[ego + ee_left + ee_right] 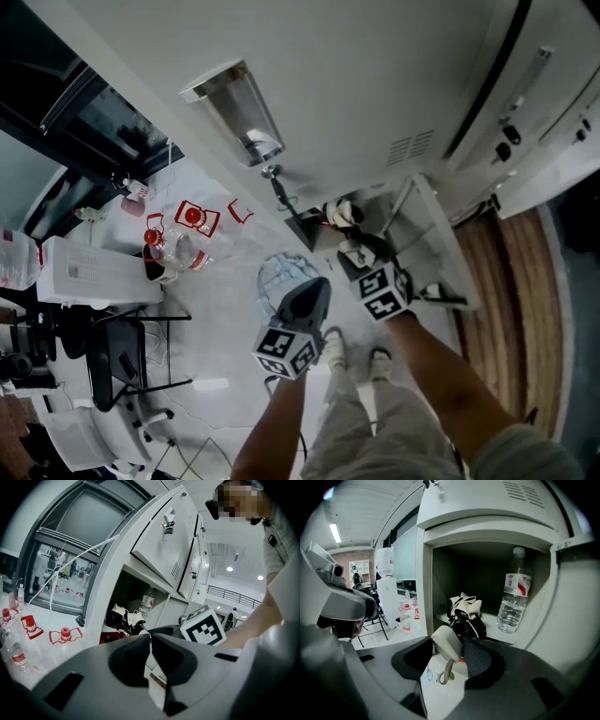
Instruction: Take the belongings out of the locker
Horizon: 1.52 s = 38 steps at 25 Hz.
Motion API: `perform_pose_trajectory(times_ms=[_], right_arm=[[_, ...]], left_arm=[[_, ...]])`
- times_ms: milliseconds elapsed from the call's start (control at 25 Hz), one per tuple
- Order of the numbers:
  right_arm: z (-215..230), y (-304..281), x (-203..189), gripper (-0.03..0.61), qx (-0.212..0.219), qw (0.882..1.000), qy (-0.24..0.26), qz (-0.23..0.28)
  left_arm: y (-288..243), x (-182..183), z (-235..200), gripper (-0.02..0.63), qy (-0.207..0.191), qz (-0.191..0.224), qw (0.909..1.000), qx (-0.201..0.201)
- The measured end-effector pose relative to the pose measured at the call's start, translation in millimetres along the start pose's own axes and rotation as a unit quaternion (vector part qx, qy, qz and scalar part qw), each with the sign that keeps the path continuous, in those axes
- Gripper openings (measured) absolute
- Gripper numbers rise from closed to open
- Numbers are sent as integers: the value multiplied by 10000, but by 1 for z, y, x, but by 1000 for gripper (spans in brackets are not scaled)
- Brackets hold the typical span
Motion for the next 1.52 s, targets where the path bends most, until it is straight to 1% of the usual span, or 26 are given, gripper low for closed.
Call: perform_pose_trajectory(times_ms=[240, 400, 480, 640, 680, 760, 800, 880, 960, 1040, 1120, 1200, 1240, 1320, 1400, 1520], right_arm=[[-1, 14, -9, 207, 39, 10000, 29, 34], [2, 16, -9, 207, 67, 9999, 82, 110], [4, 17, -10, 207, 75, 9998, 101, 134], [5, 18, -10, 207, 103, 9997, 149, 169], [6, 18, -11, 207, 112, 9997, 150, 178], [7, 19, -11, 207, 131, 9996, 149, 200], [7, 20, -11, 207, 141, 9996, 149, 210], [9, 21, -10, 206, 153, 9995, 159, 235], [10, 21, -10, 206, 159, 9993, 181, 272], [12, 22, -10, 206, 174, 9992, 204, 289], [12, 22, -10, 206, 196, 9991, 224, 294], [12, 24, -10, 206, 227, 9989, 260, 302], [13, 24, -10, 204, 244, 9988, 288, 304], [13, 25, -10, 204, 285, 9985, 360, 312], [13, 27, -10, 202, 333, 9980, 430, 320], [10, 28, -11, 201, 415, 9973, 519, 313]], left_arm=[[-6, -3, 1, 3, 110, -124, 9999, 28], [-25, 2, -11, 3, 539, -326, 9978, 206], [-38, 9, -16, 6, 672, -391, 9966, 282], [-63, 15, -20, 25, 816, -553, 9946, 314], [-67, 16, -21, 45, 882, -583, 9939, 328], [-75, 15, -23, 56, 1055, -616, 9917, 407], [-78, 14, -25, 81, 1166, -620, 9902, 454], [-84, 11, -27, 118, 1442, -586, 9864, 525], [-90, 8, -30, 182, 1801, -486, 9807, 590], [-95, 5, -34, 222, 2257, -339, 9715, 642], [-100, 2, -39, 258, 2701, -230, 9602, 669], [-106, -1, -44, 300, 3044, -246, 9501, 645], [-109, -3, -46, 314, 3156, -308, 9464, 612], [-115, -7, -47, 317, 3243, -501, 9431, 532], [-122, -11, -48, 316, 3241, -639, 9425, 508], [-130, -14, -49, 318, 3226, -706, 9421, 573]])
Point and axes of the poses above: the fingertips, and each gripper's own axes: y backward along the fingers, z to its right, x out of its top, the point moved 10 cm from there along y, backward along the fingers, and after that the axes turned 14 degrees about z, right-handed, at the moved point
